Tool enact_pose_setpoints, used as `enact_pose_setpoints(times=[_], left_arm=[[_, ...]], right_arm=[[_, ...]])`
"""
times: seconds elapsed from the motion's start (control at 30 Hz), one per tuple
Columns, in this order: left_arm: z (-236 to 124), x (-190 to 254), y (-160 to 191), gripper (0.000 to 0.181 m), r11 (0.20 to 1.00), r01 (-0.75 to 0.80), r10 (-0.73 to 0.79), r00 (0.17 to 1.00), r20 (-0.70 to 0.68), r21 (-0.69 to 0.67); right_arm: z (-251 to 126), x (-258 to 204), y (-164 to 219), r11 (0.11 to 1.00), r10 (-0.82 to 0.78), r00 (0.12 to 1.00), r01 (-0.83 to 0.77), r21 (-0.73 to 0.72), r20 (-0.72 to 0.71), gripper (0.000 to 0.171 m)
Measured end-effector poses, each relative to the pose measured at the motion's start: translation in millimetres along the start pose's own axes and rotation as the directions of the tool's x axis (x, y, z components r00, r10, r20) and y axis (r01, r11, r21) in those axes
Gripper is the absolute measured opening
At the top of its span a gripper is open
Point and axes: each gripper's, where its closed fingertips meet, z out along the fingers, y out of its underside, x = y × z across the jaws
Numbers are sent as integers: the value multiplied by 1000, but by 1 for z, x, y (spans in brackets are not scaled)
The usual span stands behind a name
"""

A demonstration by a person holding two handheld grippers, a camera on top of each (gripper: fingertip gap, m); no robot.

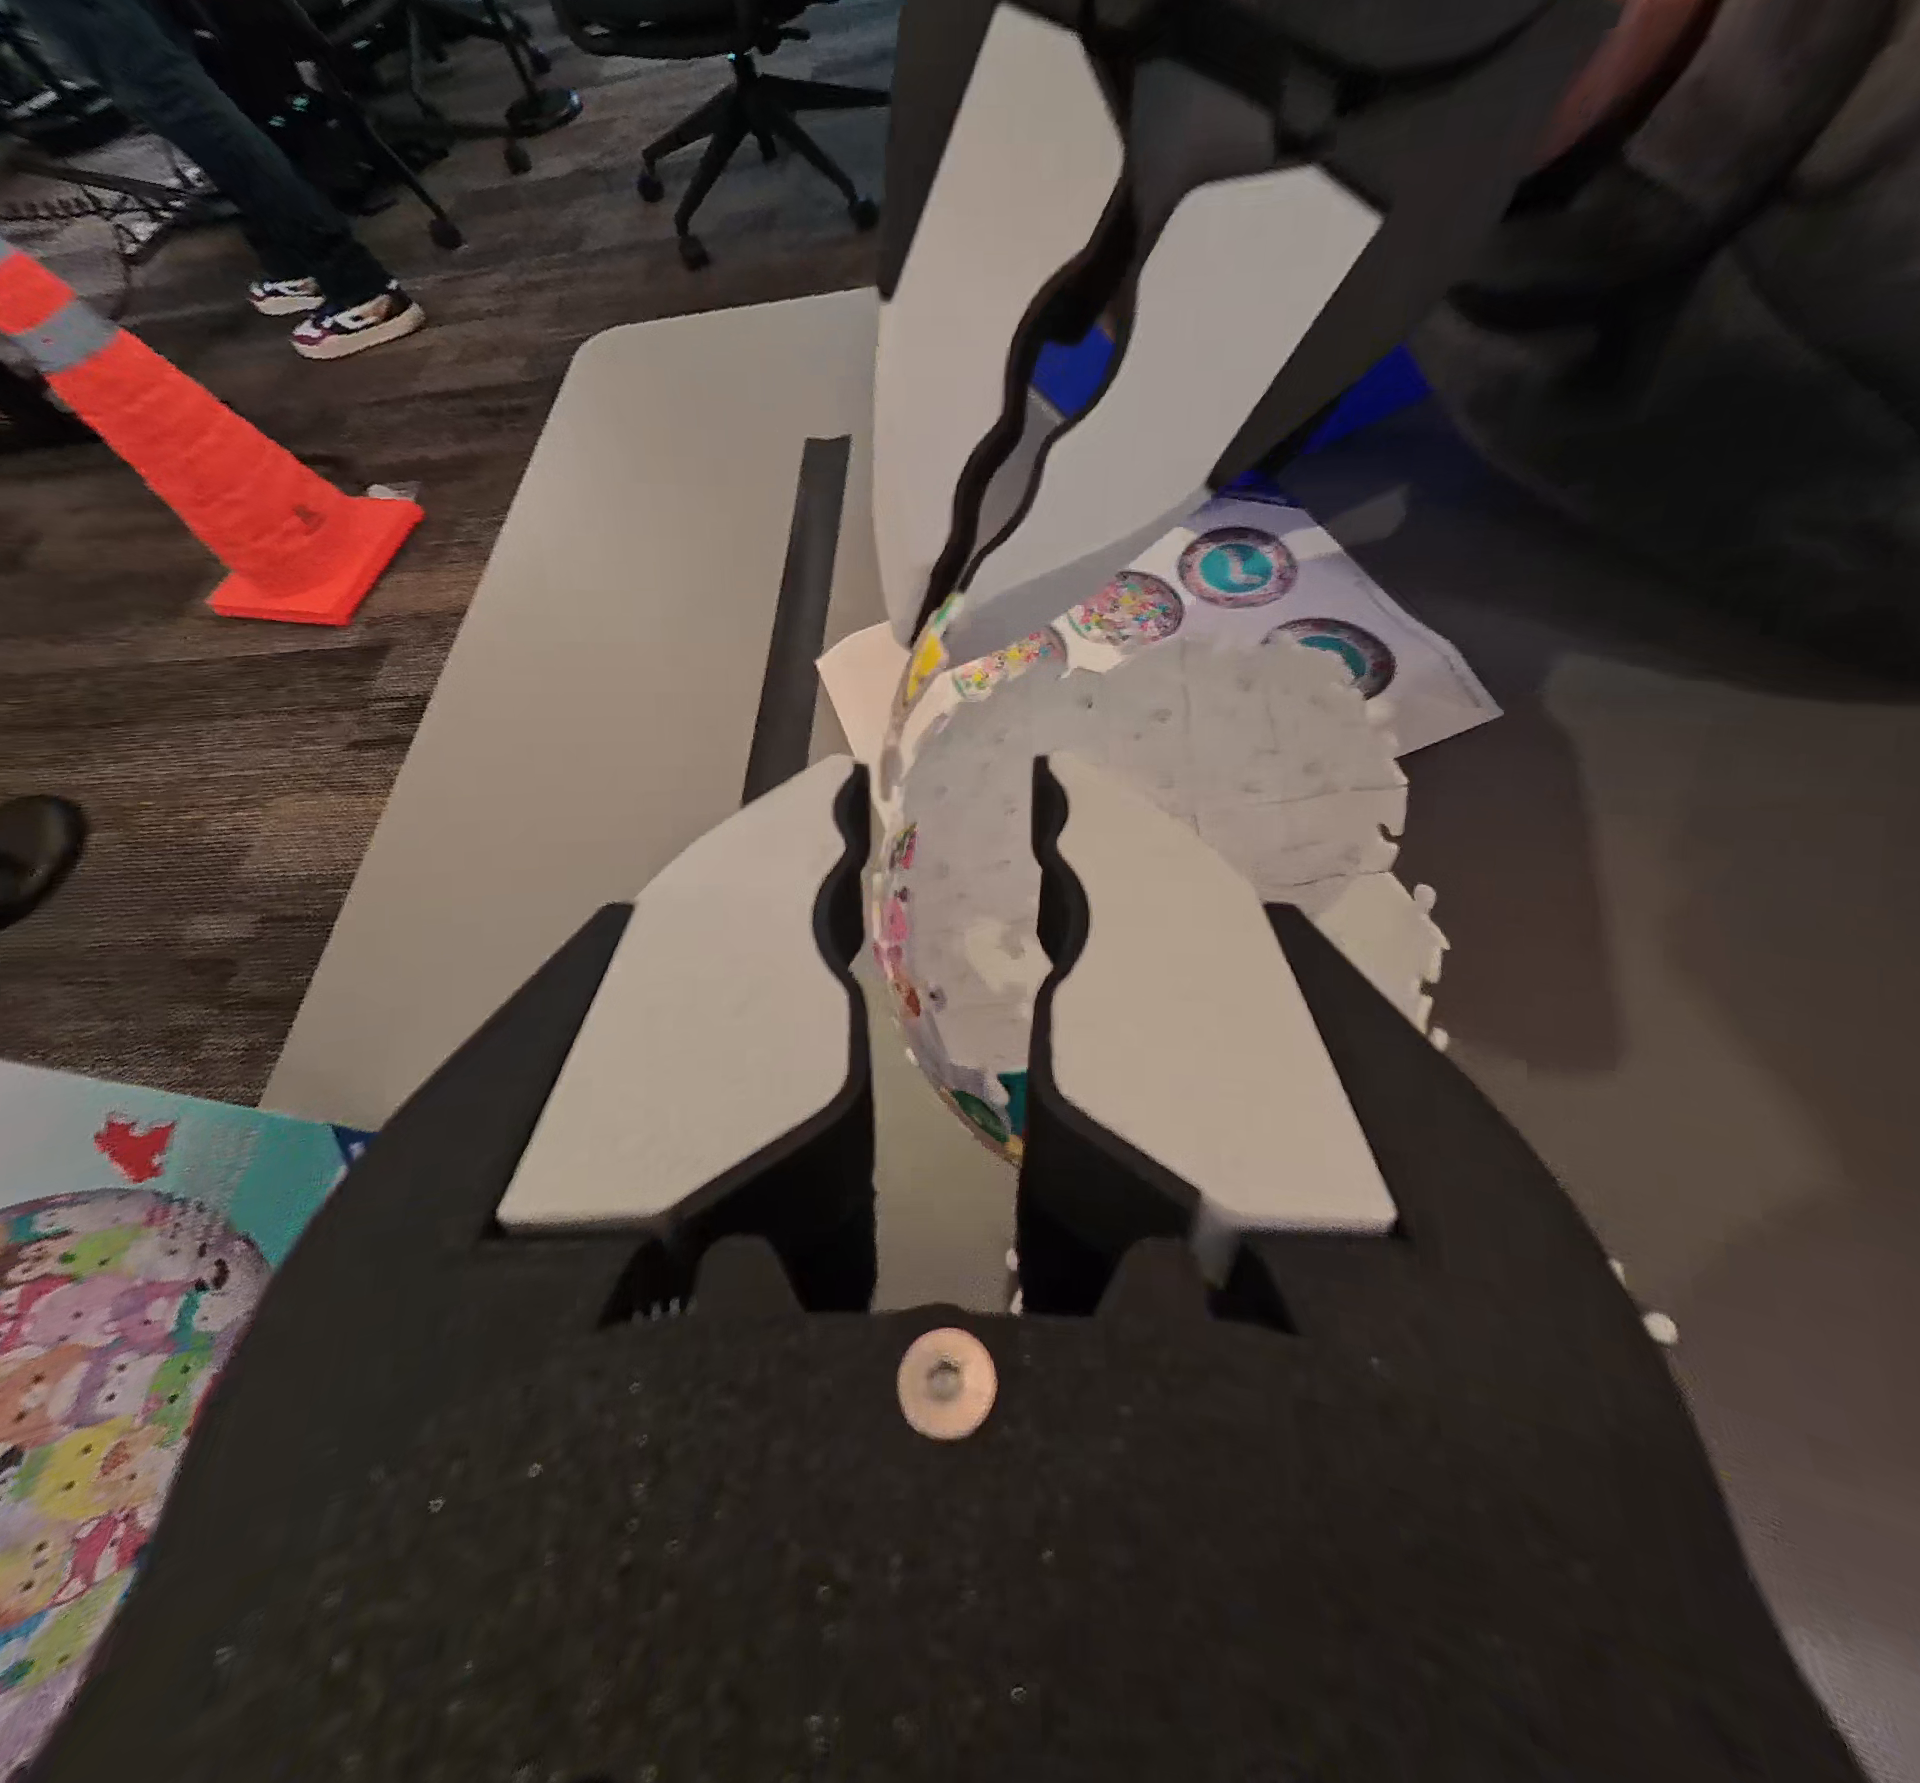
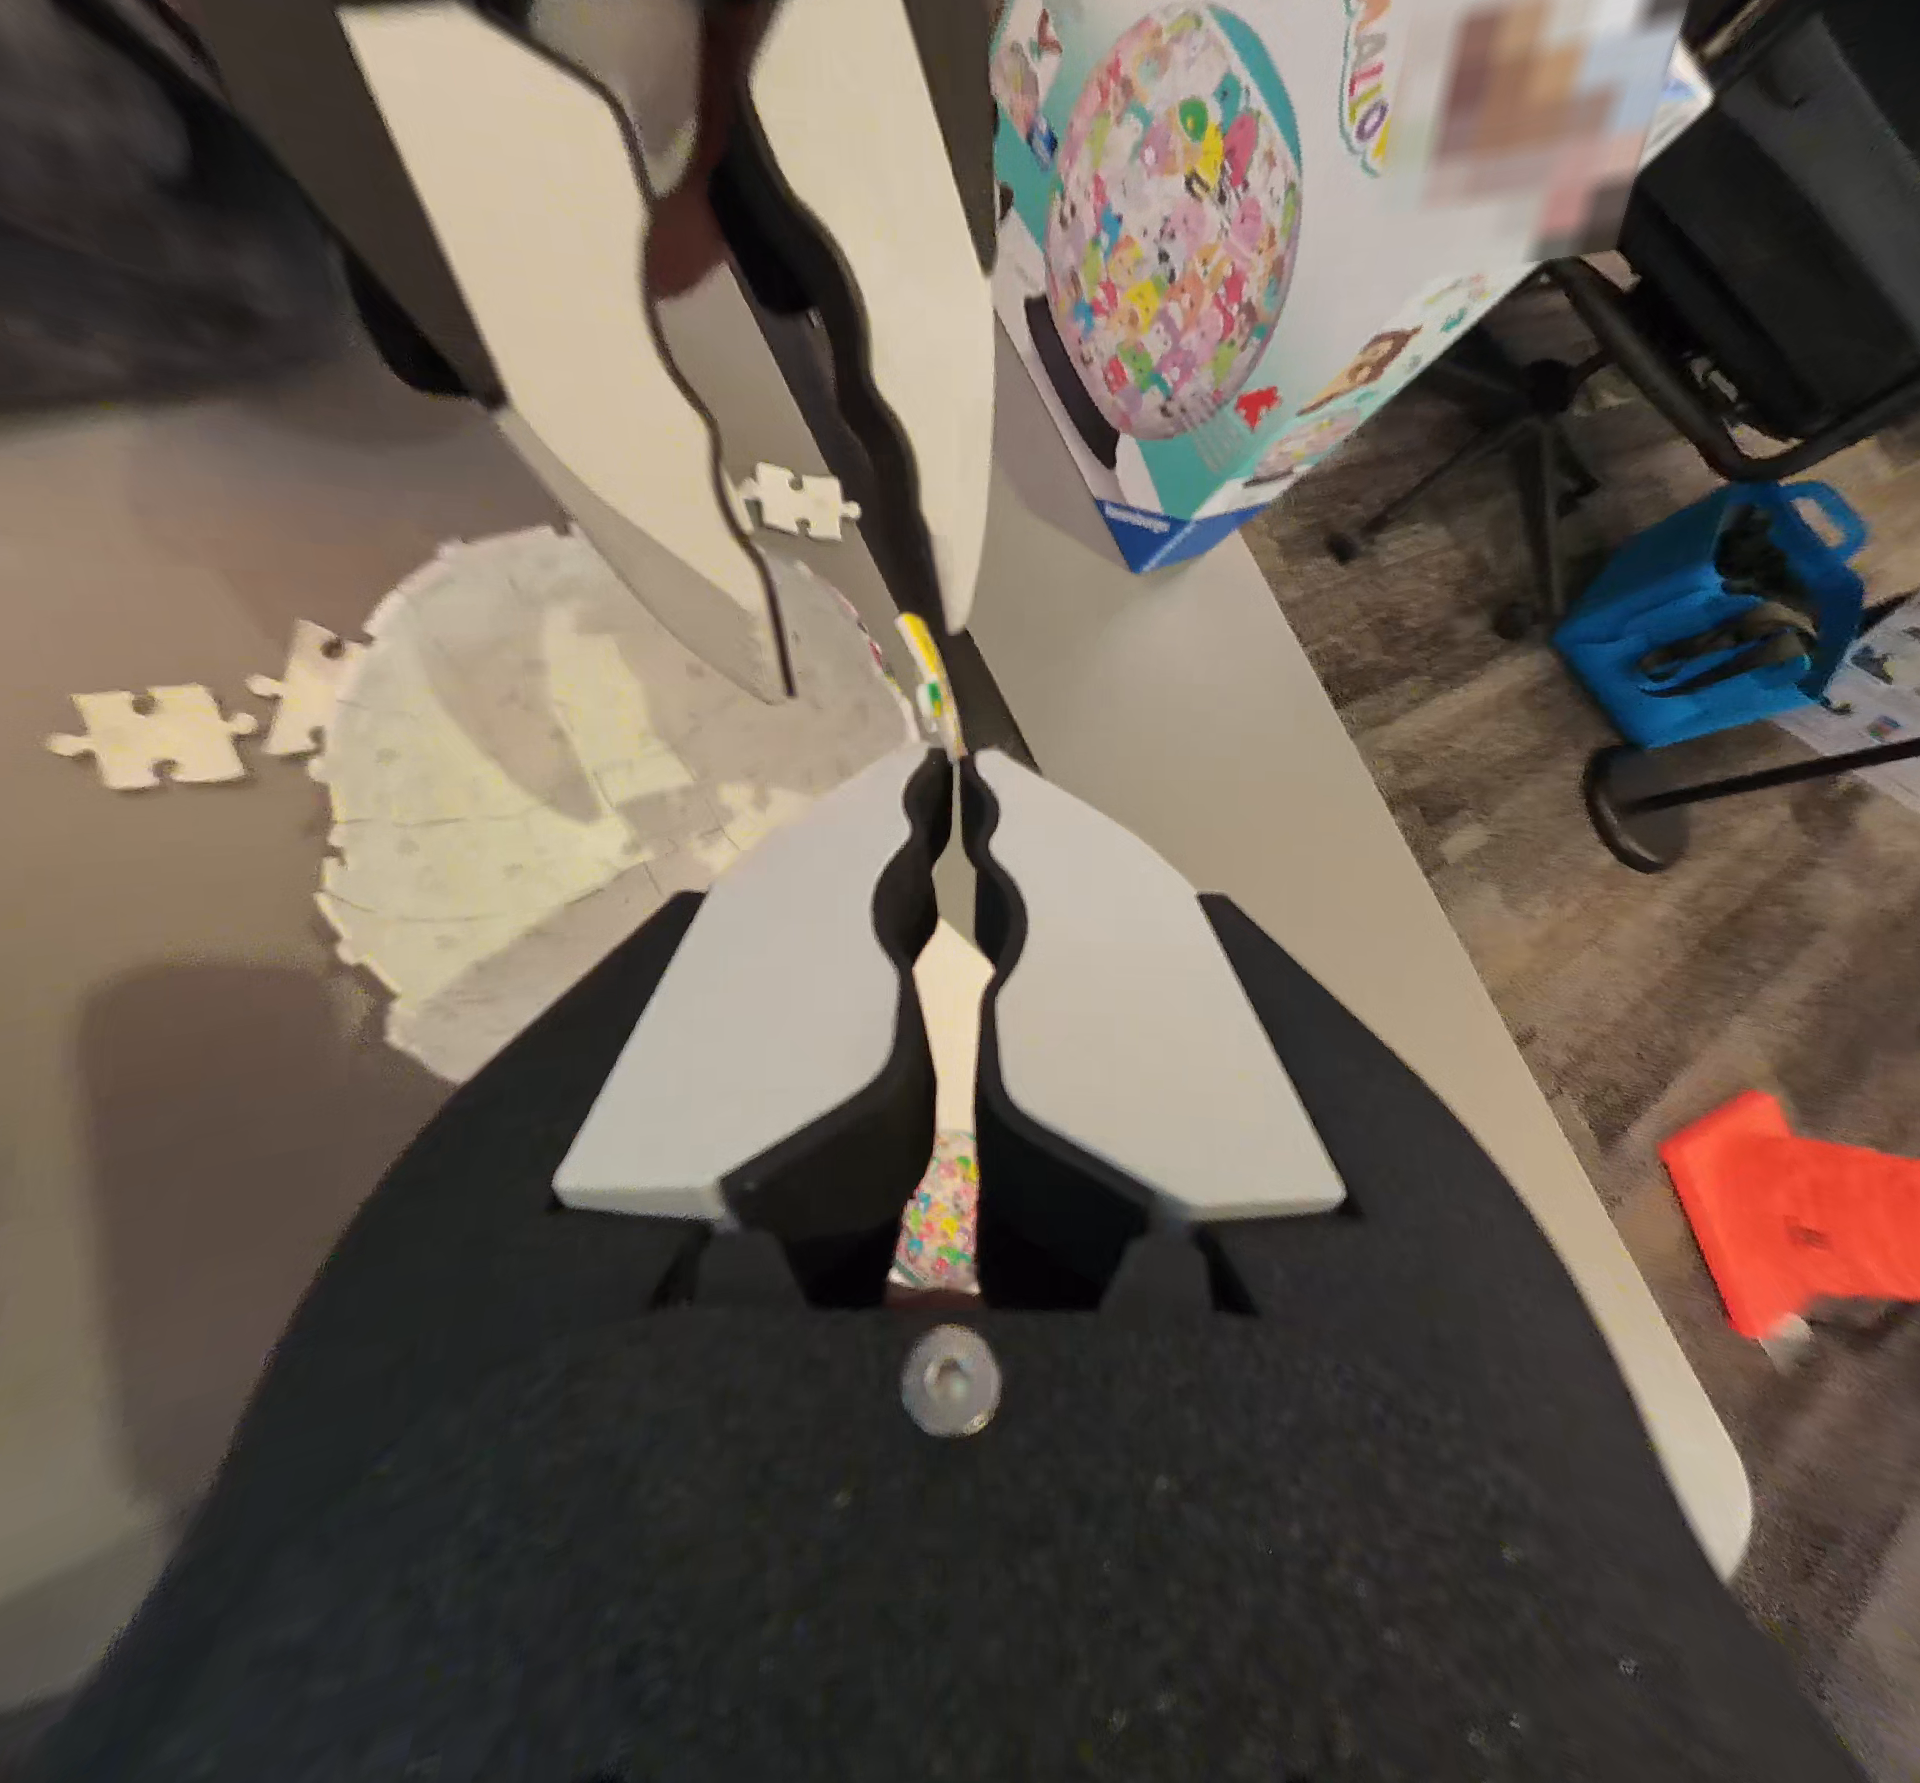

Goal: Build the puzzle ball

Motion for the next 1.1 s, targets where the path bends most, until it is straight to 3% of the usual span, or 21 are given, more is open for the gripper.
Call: enact_pose_setpoints(times=[0.17,0.27,0.33,0.43,0.53,0.67,0.93,1.0,1.1], left_arm=[[-4,0,-8,28,997,56,-54,998,-37,62],[-13,8,-24,3,986,75,-61,994,-92,151],[-14,10,-23,2,987,88,-74,991,-111,131],[-10,10,-17,2,991,97,-86,990,-113,94],[-5,12,-12,2,994,88,-79,990,-114,71],[-4,16,-14,2,994,76,-66,990,-125,75],[-10,14,-16,7,993,68,-56,990,-127,98],[-20,-2,-15,18,987,117,-104,987,-121,110],[-28,-37,1,10,960,254,-240,963,-121,118]], right_arm=[[-15,-9,-21,994,14,998,-22,110,68,1],[-19,-15,-29,990,15,995,-29,141,97,1],[-21,-14,-30,990,-7,997,-4,141,81,3],[-28,-10,-34,989,-83,997,82,126,-1,20],[-35,-14,-45,974,-170,983,177,139,-62,13],[-29,-16,-35,968,-244,966,248,38,-87,8],[-29,-15,-35,963,-269,960,271,12,-79,2],[-28,-4,-29,959,-280,956,275,-63,-92,2],[-15,-3,-12,948,-280,959,270,-170,-36,2]])
